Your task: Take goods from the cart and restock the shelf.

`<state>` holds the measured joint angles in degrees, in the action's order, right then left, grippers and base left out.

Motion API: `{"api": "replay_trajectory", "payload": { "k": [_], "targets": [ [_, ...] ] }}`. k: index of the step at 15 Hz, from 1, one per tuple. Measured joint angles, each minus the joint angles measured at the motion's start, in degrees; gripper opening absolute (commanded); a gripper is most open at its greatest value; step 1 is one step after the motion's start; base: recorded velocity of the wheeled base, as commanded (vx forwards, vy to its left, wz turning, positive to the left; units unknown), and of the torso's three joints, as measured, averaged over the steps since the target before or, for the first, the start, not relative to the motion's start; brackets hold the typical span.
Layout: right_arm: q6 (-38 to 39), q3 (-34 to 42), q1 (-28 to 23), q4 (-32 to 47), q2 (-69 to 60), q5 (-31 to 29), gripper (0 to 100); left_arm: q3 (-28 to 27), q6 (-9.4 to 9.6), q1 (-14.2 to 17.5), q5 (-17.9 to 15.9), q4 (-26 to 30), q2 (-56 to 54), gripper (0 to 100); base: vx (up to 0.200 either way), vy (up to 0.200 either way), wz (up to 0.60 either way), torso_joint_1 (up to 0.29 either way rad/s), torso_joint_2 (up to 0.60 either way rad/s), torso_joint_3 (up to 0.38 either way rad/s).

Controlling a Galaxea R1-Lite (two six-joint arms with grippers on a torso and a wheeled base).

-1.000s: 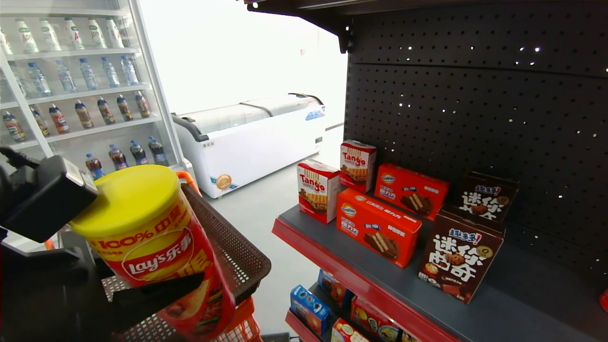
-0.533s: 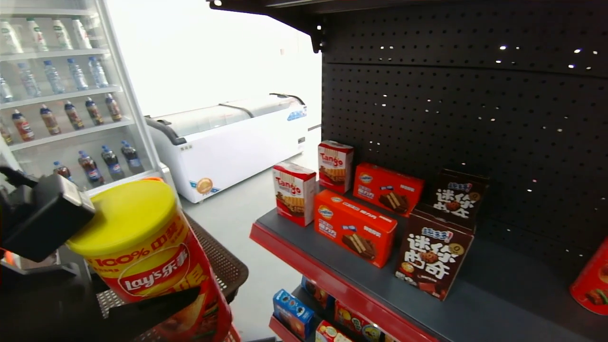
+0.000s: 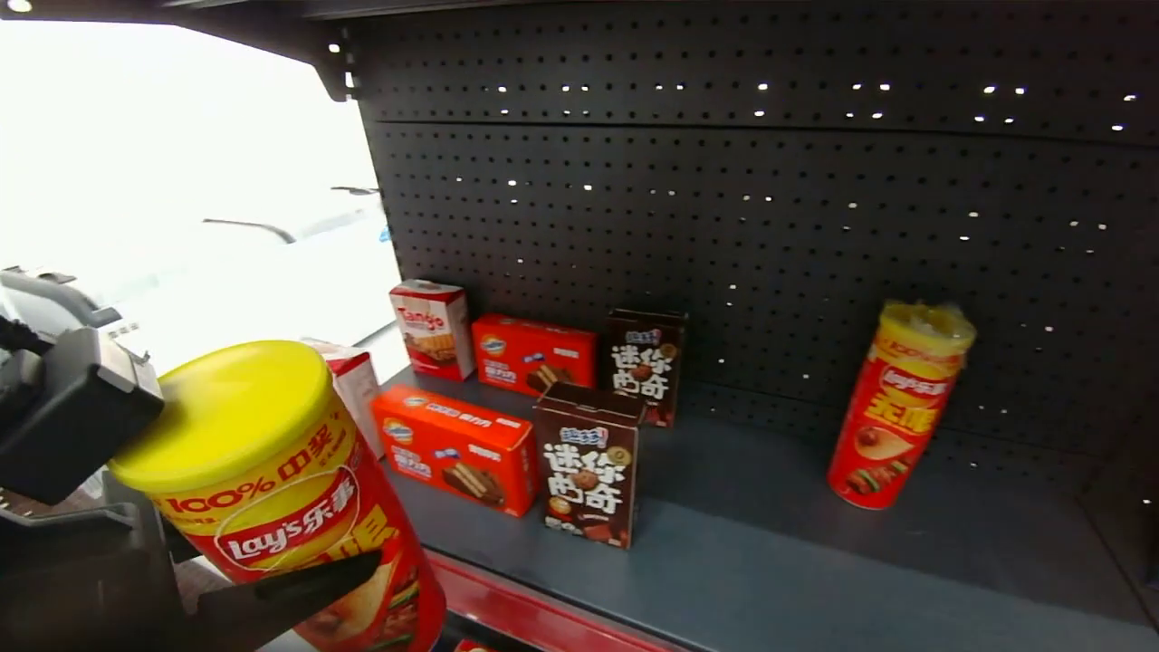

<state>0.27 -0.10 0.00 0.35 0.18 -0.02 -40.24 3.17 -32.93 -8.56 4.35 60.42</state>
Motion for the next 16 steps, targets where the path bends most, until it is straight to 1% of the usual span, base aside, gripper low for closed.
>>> {"api": "replay_trajectory", "payload": {
  "k": [7, 16],
  "targets": [
    [0.00, 0.00, 0.00, 0.00, 0.00, 0.00, 100, 0.63, 0.06, -0.30, 0.02, 0.05, -0.02, 0, 0.000, 0.000, -0.60, 0.004, 0.00, 0.004],
    [-0.06, 0.00, 0.00, -0.02, 0.00, -0.02, 100, 1.46, 0.09, -0.21, 0.02, 0.10, -0.15, 0, 0.000, 0.000, 0.00, 0.000, 0.00, 0.000]
  ]
}}
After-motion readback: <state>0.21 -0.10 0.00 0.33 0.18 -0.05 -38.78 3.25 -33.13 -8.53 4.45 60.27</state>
